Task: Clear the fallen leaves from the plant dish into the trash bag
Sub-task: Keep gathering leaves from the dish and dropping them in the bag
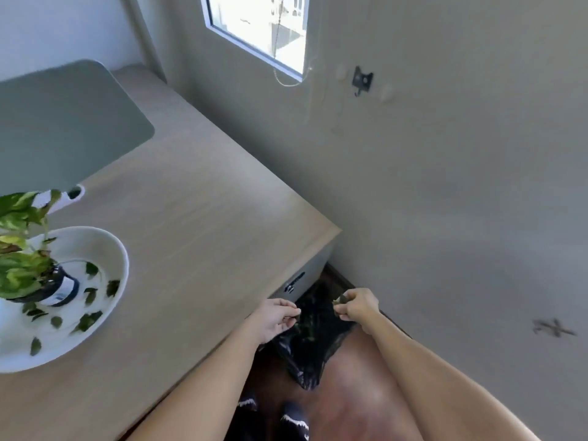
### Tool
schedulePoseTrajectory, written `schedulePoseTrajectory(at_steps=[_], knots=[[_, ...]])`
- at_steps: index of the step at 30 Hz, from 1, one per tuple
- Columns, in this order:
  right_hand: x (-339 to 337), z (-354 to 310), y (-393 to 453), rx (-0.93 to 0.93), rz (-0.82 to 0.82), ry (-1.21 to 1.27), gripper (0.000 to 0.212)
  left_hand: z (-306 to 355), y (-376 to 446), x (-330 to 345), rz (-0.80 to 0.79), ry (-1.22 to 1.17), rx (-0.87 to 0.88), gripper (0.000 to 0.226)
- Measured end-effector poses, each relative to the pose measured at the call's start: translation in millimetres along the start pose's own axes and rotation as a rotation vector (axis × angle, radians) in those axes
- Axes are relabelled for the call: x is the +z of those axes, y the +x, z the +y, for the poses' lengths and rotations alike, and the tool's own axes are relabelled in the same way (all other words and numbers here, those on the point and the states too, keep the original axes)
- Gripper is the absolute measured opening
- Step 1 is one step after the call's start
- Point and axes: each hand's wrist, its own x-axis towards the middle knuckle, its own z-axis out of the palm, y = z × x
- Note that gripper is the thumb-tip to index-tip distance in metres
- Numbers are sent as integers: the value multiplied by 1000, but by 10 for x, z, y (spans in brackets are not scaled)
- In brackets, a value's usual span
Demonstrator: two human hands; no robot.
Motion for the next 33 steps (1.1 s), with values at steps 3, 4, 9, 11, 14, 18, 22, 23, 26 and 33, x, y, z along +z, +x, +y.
schedulePoseTrajectory(at_steps=[3, 4, 9, 11, 14, 18, 22, 23, 26, 33], knots=[[18, 307, 192, 91, 24, 58, 7, -252, 343, 165, 99, 36, -91, 20], [42, 392, 256, 114, 37, 72, 6, -318, 449, 188, 127, 41, -112, 20], [215, 701, 624, 202, 60, 174, 19, -530, 937, 244, 198, 34, -172, 18], [279, 764, 751, 219, 40, 205, 27, -586, 1078, 246, 210, 35, -173, 11], [340, 830, 876, 235, 42, 135, 30, -599, 1187, 248, 168, 80, -168, 31], [339, 813, 875, 258, 35, 147, 32, -553, 1205, 238, 153, 106, -169, 40], [194, 679, 717, 246, 39, 163, 27, -430, 1015, 274, 163, 110, -129, 40], [166, 654, 702, 233, 43, 151, 26, -398, 976, 293, 163, 118, -128, 39], [37, 480, 566, 180, 55, 124, 20, -224, 714, 341, 144, 168, -95, 38], [-193, -468, 155, -41, 70, 53, 9, 307, -75, 240, 154, 311, 218, 15]])
